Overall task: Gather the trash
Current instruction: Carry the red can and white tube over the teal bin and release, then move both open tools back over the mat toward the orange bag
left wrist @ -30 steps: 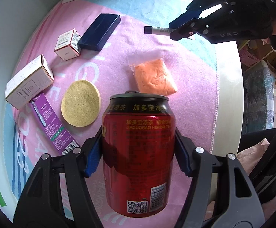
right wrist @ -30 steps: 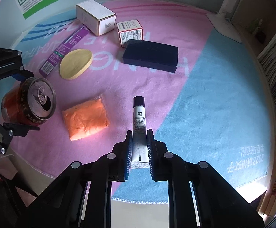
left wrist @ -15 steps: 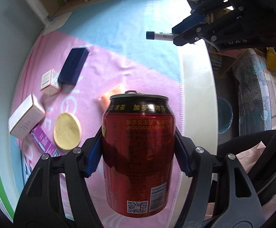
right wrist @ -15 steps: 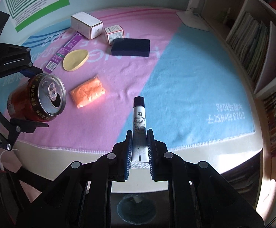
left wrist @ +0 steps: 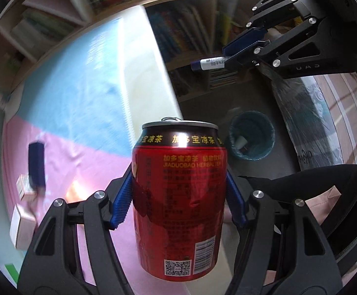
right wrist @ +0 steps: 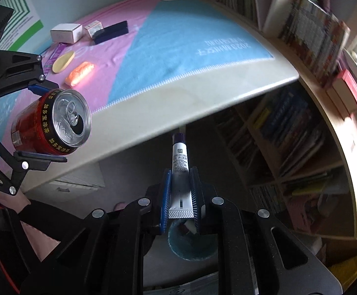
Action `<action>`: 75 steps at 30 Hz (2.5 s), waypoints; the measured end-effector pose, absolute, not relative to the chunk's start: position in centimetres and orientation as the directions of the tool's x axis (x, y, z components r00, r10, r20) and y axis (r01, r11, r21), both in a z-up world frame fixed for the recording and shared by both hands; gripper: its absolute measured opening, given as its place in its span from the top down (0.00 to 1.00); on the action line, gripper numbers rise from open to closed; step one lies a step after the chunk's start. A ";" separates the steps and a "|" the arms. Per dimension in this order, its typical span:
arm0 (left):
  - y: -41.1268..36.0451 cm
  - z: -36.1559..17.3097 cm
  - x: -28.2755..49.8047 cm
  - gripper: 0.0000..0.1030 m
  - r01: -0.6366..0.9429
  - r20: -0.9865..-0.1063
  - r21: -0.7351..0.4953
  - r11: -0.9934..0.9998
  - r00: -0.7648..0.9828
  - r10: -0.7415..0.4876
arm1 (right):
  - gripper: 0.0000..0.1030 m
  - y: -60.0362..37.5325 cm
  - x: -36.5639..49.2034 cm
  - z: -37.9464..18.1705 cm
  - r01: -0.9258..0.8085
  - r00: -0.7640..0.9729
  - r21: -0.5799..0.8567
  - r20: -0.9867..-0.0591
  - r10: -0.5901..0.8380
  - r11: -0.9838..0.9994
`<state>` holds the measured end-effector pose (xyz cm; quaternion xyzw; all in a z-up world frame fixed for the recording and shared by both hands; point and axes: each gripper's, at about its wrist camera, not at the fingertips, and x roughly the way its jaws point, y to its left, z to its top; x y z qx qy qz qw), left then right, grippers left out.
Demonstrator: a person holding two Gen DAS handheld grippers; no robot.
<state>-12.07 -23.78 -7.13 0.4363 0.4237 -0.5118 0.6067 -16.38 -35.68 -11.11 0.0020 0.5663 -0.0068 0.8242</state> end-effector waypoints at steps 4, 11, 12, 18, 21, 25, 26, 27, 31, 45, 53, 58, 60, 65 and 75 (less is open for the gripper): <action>-26.2 -7.5 -14.7 0.38 0.997 -0.963 0.082 -0.009 0.077 -0.257 | 0.84 -37.6 -20.2 -11.6 0.115 0.341 0.002 -0.939 -0.037 0.993; -29.8 -8.1 -19.1 0.38 0.984 -0.968 0.057 -0.169 0.013 -0.252 | 0.84 -39.6 -26.0 -12.4 0.266 0.311 0.020 -0.948 -0.067 0.964; -30.2 -8.2 -19.6 0.38 0.981 -0.968 0.055 -0.187 0.006 -0.250 | 0.84 -39.8 -26.7 -12.5 0.286 0.307 0.023 -0.949 -0.069 0.958; -32.7 -8.9 -22.9 0.38 0.955 -0.971 0.038 -0.295 -0.034 -0.235 | 0.84 -40.9 -30.5 -13.1 0.385 0.289 0.040 -0.954 -0.079 0.922; -33.6 -9.4 -24.2 0.38 0.940 -0.973 0.028 -0.341 -0.053 -0.226 | 0.84 -41.5 -32.2 -13.6 0.430 0.281 0.050 -0.956 -0.081 0.902; -34.7 -9.7 -25.9 0.38 0.921 -0.974 0.010 -0.390 -0.080 -0.213 | 0.84 -42.1 -34.3 -14.1 0.483 0.274 0.064 -0.958 -0.081 0.873; -35.0 -9.8 -26.4 0.38 0.915 -0.974 0.005 -0.403 -0.087 -0.209 | 0.84 -42.2 -34.8 -14.2 0.494 0.273 0.068 -0.959 -0.080 0.867; -35.3 -9.9 -26.6 0.38 0.911 -0.974 0.001 -0.413 -0.092 -0.205 | 0.84 -42.3 -35.4 -14.3 0.506 0.272 0.072 -0.959 -0.079 0.860; -36.4 -10.5 -28.7 0.38 0.890 -0.976 -0.011 -0.457 -0.110 -0.191 | 0.84 -42.7 -37.3 -14.8 0.548 0.264 0.083 -0.961 -0.078 0.833; -39.1 -11.9 -32.1 0.38 0.834 -0.978 -0.043 -0.550 -0.147 -0.146 | 0.84 -43.9 -40.5 -16.1 0.625 0.249 0.111 -0.966 -0.063 0.773; -40.0 -12.3 -32.4 0.38 0.823 -0.980 -0.053 -0.565 -0.153 -0.130 | 0.84 -44.9 -40.6 -16.7 0.636 0.245 0.118 -0.968 -0.055 0.762; -40.7 -12.8 -32.5 0.26 0.833 -0.985 -0.023 -0.553 -0.115 -0.132 | 0.76 -45.7 -40.4 -17.0 0.646 0.235 0.115 -0.970 -0.053 0.755; -40.7 -12.6 -32.7 0.12 0.827 -0.981 -0.005 -0.562 -0.112 -0.157 | 0.47 -45.9 -40.5 -16.8 0.654 0.240 0.118 -0.969 -0.057 0.747; -40.8 -12.5 -32.9 0.07 0.818 -0.979 0.024 -0.574 -0.097 -0.179 | 0.29 -46.3 -40.6 -16.4 0.651 0.233 0.088 -0.969 -0.088 0.754; -41.1 -12.4 -31.9 0.07 0.836 -0.978 0.003 -0.548 -0.113 -0.177 | 0.29 -46.5 -40.4 -16.4 0.653 0.220 0.082 -0.972 -0.085 0.752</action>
